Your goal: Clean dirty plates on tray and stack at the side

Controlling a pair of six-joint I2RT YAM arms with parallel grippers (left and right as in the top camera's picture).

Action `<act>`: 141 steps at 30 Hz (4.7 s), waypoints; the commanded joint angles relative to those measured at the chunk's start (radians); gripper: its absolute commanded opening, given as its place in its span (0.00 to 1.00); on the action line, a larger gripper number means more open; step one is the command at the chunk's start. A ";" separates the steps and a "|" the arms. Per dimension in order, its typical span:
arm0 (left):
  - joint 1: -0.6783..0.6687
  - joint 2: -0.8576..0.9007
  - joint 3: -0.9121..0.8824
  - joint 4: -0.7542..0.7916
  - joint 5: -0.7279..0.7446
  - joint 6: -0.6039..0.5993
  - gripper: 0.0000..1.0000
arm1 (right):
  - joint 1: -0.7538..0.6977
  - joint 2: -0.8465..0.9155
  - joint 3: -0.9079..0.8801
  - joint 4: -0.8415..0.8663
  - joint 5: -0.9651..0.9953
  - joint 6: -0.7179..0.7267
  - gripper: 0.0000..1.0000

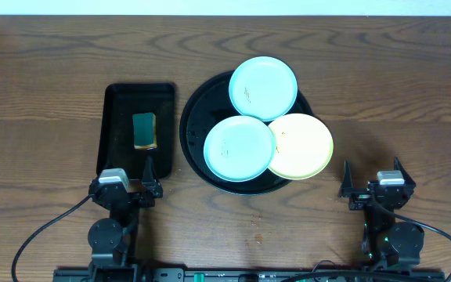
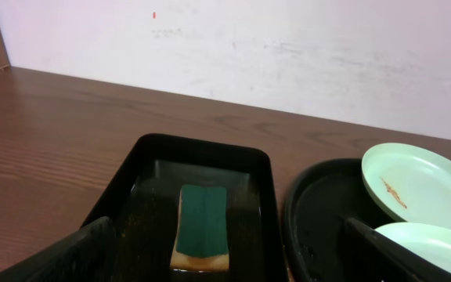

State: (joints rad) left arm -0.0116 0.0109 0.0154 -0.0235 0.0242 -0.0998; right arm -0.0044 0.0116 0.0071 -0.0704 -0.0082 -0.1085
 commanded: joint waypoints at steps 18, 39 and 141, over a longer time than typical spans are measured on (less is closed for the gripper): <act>-0.005 0.015 -0.011 -0.047 -0.013 0.017 0.90 | -0.024 -0.001 -0.002 -0.005 -0.004 0.018 0.99; -0.005 0.015 -0.011 -0.048 -0.013 0.017 0.90 | -0.024 -0.001 -0.002 -0.005 -0.004 0.018 0.99; -0.005 1.516 1.641 -1.303 0.148 -0.044 0.90 | 0.530 2.044 1.762 -1.219 -0.039 0.616 0.63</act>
State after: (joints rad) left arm -0.0151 1.4990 1.6375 -1.3209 0.1593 -0.1562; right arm 0.5369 2.0239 1.7653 -1.2903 -0.0620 0.4988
